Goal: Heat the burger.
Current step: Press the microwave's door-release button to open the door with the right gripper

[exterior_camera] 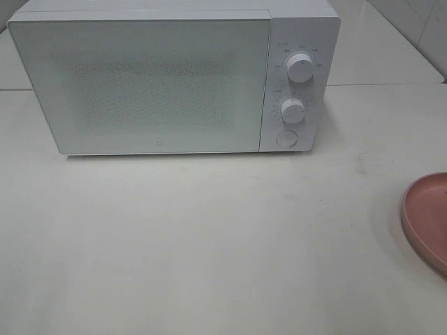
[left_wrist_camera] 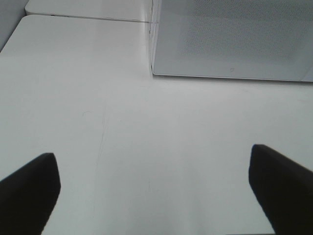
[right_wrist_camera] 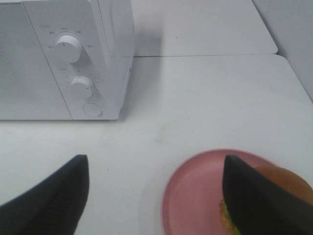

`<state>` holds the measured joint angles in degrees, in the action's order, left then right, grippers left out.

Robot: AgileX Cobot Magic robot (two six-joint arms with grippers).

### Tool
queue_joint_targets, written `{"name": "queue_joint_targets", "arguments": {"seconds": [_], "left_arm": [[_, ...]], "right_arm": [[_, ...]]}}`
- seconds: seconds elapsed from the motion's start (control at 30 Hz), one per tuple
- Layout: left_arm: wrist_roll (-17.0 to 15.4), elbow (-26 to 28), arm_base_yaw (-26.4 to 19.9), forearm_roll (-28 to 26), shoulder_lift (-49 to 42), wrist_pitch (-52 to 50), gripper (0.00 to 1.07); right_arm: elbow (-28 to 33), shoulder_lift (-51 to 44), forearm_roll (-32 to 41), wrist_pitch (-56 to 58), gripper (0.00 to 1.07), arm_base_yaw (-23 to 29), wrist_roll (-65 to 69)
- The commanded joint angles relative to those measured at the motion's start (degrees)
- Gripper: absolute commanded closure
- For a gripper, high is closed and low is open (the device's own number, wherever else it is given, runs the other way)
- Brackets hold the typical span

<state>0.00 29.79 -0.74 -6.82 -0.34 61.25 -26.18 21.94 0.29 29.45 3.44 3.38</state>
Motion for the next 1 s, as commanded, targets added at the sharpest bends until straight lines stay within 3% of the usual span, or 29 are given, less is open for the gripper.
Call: {"name": "queue_joint_targets", "arguments": {"seconds": [0.03, 1.0], "left_arm": [[-0.4, -0.06, 0.11, -0.23, -1.2, -0.06, 0.08], [-0.4, -0.06, 0.11, -0.23, -1.2, -0.06, 0.08]], "right_arm": [[0.34, 2.58, 0.0, -3.09, 0.34, 0.17, -0.06], [0.34, 27.27, 0.06, -22.86, 0.34, 0.17, 0.69]]}}
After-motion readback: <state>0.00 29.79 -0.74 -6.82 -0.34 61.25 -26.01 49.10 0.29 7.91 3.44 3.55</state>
